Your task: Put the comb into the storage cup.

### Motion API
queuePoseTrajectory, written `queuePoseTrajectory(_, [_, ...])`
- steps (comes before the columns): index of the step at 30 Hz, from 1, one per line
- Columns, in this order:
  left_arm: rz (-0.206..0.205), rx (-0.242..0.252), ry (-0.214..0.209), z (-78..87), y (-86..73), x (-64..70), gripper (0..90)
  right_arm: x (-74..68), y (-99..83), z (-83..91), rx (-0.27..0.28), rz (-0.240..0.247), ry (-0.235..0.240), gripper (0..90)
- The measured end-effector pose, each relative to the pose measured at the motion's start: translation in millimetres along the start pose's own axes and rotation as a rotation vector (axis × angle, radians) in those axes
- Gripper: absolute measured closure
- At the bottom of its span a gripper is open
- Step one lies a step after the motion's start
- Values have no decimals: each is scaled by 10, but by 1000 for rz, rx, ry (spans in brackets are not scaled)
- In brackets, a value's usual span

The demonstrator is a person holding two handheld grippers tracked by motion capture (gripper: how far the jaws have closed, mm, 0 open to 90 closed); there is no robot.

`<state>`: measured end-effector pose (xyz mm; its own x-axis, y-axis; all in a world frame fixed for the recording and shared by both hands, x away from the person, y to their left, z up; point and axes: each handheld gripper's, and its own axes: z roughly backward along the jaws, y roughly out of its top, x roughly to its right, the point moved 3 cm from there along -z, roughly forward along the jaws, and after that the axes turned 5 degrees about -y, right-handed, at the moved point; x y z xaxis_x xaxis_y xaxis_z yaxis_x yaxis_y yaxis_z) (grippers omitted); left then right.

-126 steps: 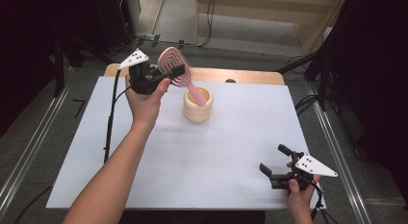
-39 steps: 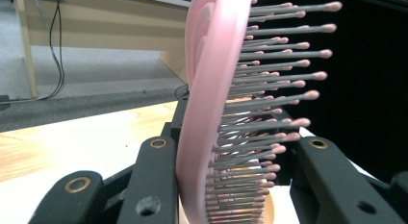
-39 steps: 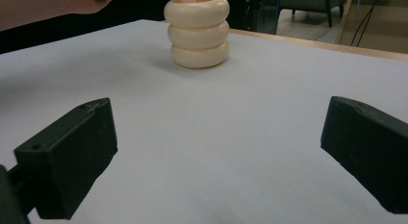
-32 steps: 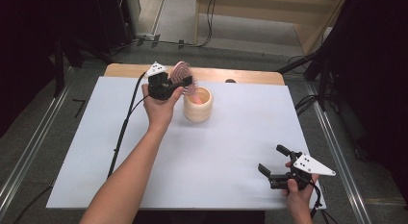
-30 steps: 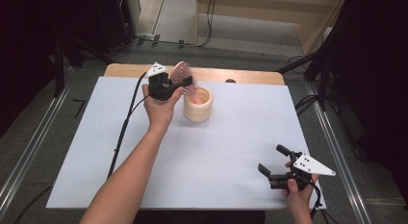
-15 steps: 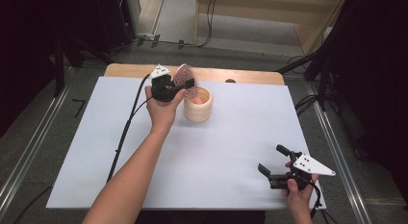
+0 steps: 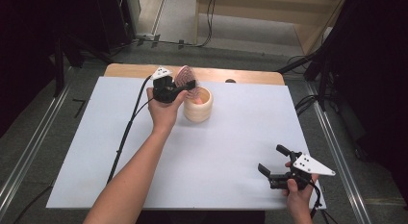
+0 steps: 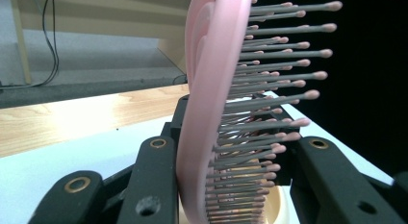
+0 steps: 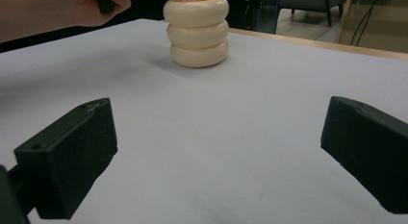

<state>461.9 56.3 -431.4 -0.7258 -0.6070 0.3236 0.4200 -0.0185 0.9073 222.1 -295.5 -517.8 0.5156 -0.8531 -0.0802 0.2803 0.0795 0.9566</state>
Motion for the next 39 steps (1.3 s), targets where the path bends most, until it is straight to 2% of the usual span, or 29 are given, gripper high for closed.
queuePoseTrajectory(10, [54, -5, 20, 26, -18, -90, 628, -2, 1, 0, -1, 0, -1, 0])
queuePoseTrajectory(13, [60, -6, 32, 38, -23, -113, 615, 0, 0, -2, -2, 2, -2, 0])
queuePoseTrajectory(16, [67, -17, 26, 36, -32, -121, 595, 0, 1, -5, -1, 3, -1, 0])
queuePoseTrajectory(18, [65, -27, 44, 30, -41, -122, 581, 0, 1, -5, -2, 3, -1, 0])
queuePoseTrajectory(21, [63, -32, 52, 27, -64, -127, 462, 0, 0, -3, -2, 3, -3, 0])
queuePoseTrajectory(22, [66, -23, 53, 32, -75, -131, 462, 0, 0, -2, -2, 3, -1, 0])
queuePoseTrajectory(25, [59, -14, 64, 52, -90, -137, 282, 2, 0, -1, 1, 1, 0, 0])
queuePoseTrajectory(30, [26, -11, 38, 90, -83, -109, 139, 2, 0, -4, -1, 1, -1, 0])
queuePoseTrajectory(33, [-1, -10, 42, 116, -72, -80, 101, 2, 1, -4, -1, 2, -2, 0])
queuePoseTrajectory(34, [-10, -13, 58, 123, -69, -74, 47, 2, 1, -4, -1, 2, -2, 0])
queuePoseTrajectory(35, [-11, -13, 55, 131, -70, -68, 0, 0, 2, -3, -1, 3, -2, 0])
queuePoseTrajectory(36, [-19, -13, 46, 143, -72, -65, 0, 0, 2, -3, -1, 3, -2, 0])
queuePoseTrajectory(39, [-36, -17, 54, 177, -86, -51, 0, -3, 2, -6, -1, 4, -2, 0])
